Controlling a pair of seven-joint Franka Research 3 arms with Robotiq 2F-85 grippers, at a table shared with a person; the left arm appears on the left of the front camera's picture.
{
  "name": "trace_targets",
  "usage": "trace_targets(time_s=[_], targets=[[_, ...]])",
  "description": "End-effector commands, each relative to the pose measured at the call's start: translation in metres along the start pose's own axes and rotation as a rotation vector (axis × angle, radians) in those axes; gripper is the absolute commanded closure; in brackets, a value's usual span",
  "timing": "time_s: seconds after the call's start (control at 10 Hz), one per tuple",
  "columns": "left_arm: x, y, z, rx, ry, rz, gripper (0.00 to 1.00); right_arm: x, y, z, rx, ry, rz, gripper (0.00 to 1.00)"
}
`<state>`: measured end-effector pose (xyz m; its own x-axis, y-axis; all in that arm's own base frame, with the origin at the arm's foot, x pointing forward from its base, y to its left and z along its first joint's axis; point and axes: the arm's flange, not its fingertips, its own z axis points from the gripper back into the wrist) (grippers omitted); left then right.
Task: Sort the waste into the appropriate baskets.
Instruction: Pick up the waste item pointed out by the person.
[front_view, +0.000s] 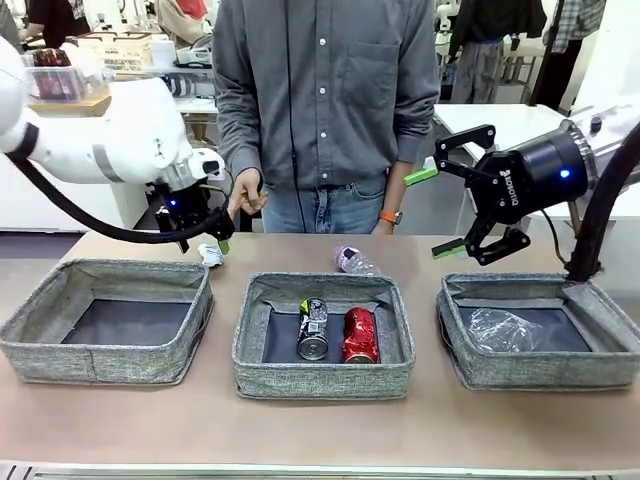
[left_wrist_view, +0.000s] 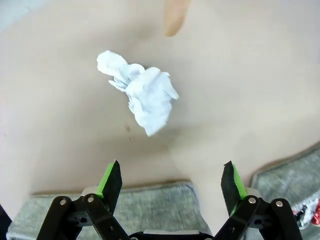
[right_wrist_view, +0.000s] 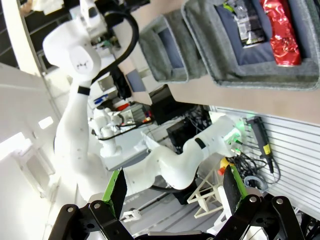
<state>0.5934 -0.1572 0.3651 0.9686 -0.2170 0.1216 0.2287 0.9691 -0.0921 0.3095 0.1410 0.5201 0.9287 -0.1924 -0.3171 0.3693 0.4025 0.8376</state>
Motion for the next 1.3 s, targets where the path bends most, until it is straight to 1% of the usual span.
trace_targets(time_s=[0.0,0.3,0.5,0.7,0.8,0.9,1.0,1.1,1.2], targets=[[0.019,0.0,-0.013,0.042,0.023,0.012,0.0,0.001,0.003,0.002,0.007,0.005,0.013,0.0],[0.028,0.008,-0.038,0.047,0.033,0.015,0.0,0.001,0.003,0.002,0.007,0.005,0.013,0.0],[0.031,0.016,-0.042,0.049,0.027,0.028,0.0,0.001,0.003,0.002,0.007,0.005,0.013,0.0],[0.031,0.015,-0.043,0.052,0.034,0.03,0.0,0.001,0.003,0.002,0.007,0.005,0.013,0.0],[0.031,0.015,-0.044,0.045,0.038,0.036,0.14,0.001,0.003,0.002,0.007,0.005,0.013,0.0],[0.031,0.014,-0.043,0.06,0.052,0.042,0.58,0.001,0.003,0.002,0.007,0.005,0.013,0.0],[0.031,0.013,-0.042,0.052,0.057,0.039,0.6,0.001,0.003,0.002,0.007,0.005,0.013,0.0],[0.032,0.01,-0.041,0.05,0.055,0.037,1.0,0.001,0.003,0.002,0.007,0.005,0.013,0.0],[0.033,0.008,-0.041,0.049,0.047,0.036,1.0,0.001,0.003,0.002,0.007,0.005,0.013,0.0]])
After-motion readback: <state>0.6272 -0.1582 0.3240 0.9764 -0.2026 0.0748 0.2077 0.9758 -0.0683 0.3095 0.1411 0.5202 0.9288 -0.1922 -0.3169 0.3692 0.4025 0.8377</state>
